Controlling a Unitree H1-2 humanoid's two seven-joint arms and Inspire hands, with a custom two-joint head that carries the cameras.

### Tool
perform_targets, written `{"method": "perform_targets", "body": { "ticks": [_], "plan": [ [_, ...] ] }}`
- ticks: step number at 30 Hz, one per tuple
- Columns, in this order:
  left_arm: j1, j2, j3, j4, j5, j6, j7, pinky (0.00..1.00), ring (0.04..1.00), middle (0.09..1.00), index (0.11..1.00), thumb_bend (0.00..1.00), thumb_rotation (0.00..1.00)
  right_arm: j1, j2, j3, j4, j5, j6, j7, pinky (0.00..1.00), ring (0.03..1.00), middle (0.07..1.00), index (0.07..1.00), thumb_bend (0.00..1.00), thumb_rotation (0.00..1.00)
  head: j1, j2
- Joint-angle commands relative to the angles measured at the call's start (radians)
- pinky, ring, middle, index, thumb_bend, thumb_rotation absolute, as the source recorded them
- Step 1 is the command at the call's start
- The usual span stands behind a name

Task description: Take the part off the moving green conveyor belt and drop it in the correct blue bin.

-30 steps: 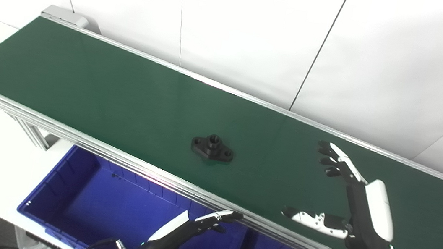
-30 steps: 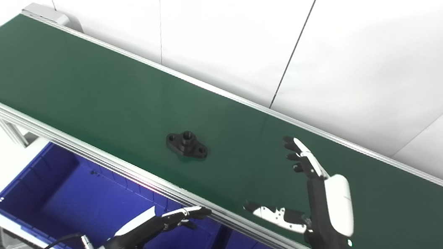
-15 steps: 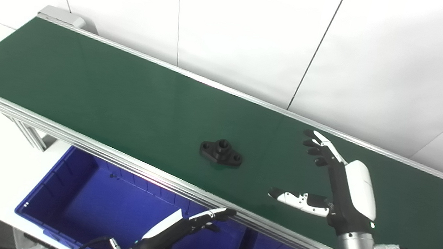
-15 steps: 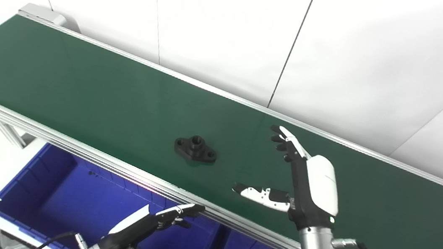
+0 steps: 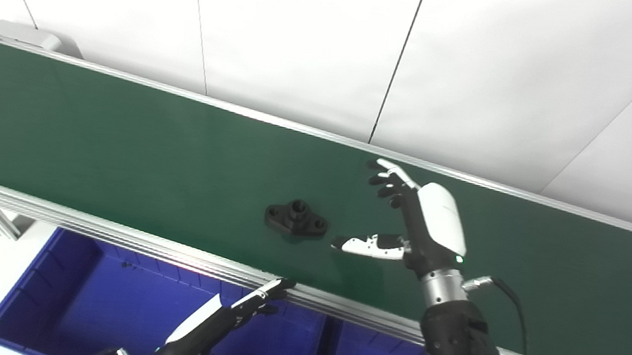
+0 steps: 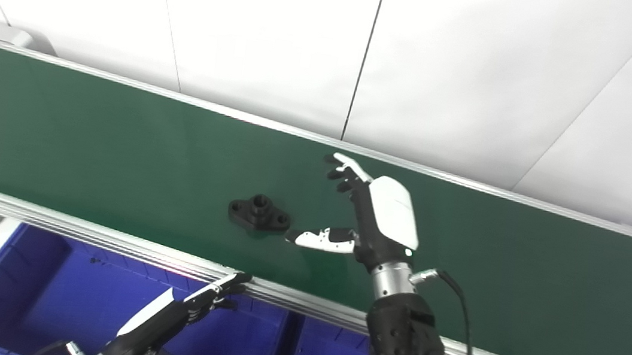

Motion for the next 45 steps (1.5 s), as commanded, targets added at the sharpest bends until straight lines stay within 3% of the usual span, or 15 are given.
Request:
{"method": "perform_targets", "body": {
  "ticks": [1, 11, 15, 19, 25, 33, 38, 40, 42, 43, 45],
  "plan": [
    [0.0, 0.014, 0.021, -0.024, -0.02, -0.035, -0.015, 0.92, 0.966, 1.0, 0.98, 0.97, 0.38, -0.05, 0.026, 0.004, 0.025, 0.001, 0.008, -0.05, 0.59, 0.66, 0.718, 0.819, 0.83, 0.27, -0.01, 0.001],
    [0.022, 0.0, 0.097, -0.018, -0.075, -0.035, -0.114, 0.92, 0.981, 1.0, 0.991, 0.98, 0.39, -0.115, 0.028, 0.025, 0.189, 0.034, -0.007, -0.118, 0.55, 0.619, 0.686, 0.775, 0.78, 0.22, -0.037, 0.028],
    [0.028, -0.005, 0.126, -0.013, -0.072, -0.035, -0.143, 0.91, 0.972, 1.0, 0.983, 0.98, 0.4, -0.128, 0.02, 0.037, 0.237, 0.037, -0.009, -0.136, 0.59, 0.644, 0.703, 0.756, 0.79, 0.18, -0.041, 0.033],
    [0.033, -0.006, 0.149, -0.011, -0.076, -0.035, -0.175, 0.9, 0.964, 1.0, 0.977, 0.97, 0.39, -0.144, 0.004, 0.054, 0.28, 0.031, 0.003, -0.132, 0.63, 0.695, 0.747, 0.759, 0.79, 0.16, -0.041, 0.033],
    [0.045, 0.0, 0.171, -0.024, -0.077, -0.036, -0.215, 0.92, 0.966, 0.997, 0.964, 0.94, 0.39, -0.15, -0.017, 0.085, 0.309, 0.017, 0.012, -0.134, 0.61, 0.684, 0.742, 0.748, 0.8, 0.1, -0.047, 0.046],
    [0.057, -0.005, 0.21, -0.026, -0.079, -0.036, -0.258, 0.92, 0.96, 0.994, 0.956, 0.94, 0.4, -0.137, -0.025, 0.121, 0.304, 0.022, 0.079, -0.063, 0.6, 0.682, 0.741, 0.732, 0.79, 0.05, -0.051, 0.048],
    [0.06, -0.011, 0.231, -0.023, -0.087, -0.036, -0.278, 0.91, 0.947, 0.991, 0.957, 0.95, 0.41, -0.14, -0.051, 0.167, 0.33, -0.011, 0.079, -0.053, 0.53, 0.619, 0.681, 0.696, 0.72, 0.0, -0.054, 0.052],
    [0.061, -0.013, 0.236, -0.022, -0.083, -0.036, -0.28, 0.9, 0.942, 0.989, 0.958, 0.95, 0.41, -0.138, -0.062, 0.181, 0.335, -0.012, 0.068, -0.053, 0.42, 0.507, 0.521, 0.666, 0.59, 0.0, -0.054, 0.053],
    [0.061, -0.016, 0.243, -0.021, -0.083, -0.036, -0.283, 0.89, 0.94, 0.988, 0.958, 0.95, 0.41, -0.134, -0.075, 0.198, 0.336, -0.014, 0.05, -0.052, 0.39, 0.476, 0.498, 0.656, 0.57, 0.0, -0.053, 0.055],
    [0.061, -0.018, 0.246, -0.02, -0.085, -0.036, -0.286, 0.89, 0.938, 0.986, 0.956, 0.95, 0.41, -0.132, -0.081, 0.207, 0.336, -0.015, 0.043, -0.052, 0.35, 0.439, 0.491, 0.576, 0.55, 0.0, -0.053, 0.055],
    [0.061, -0.023, 0.255, -0.017, -0.094, -0.036, -0.298, 0.9, 0.938, 0.983, 0.953, 0.94, 0.41, -0.129, -0.096, 0.23, 0.328, -0.026, 0.048, -0.037, 0.3, 0.383, 0.483, 0.508, 0.53, 0.0, -0.052, 0.058]
  ]
}}
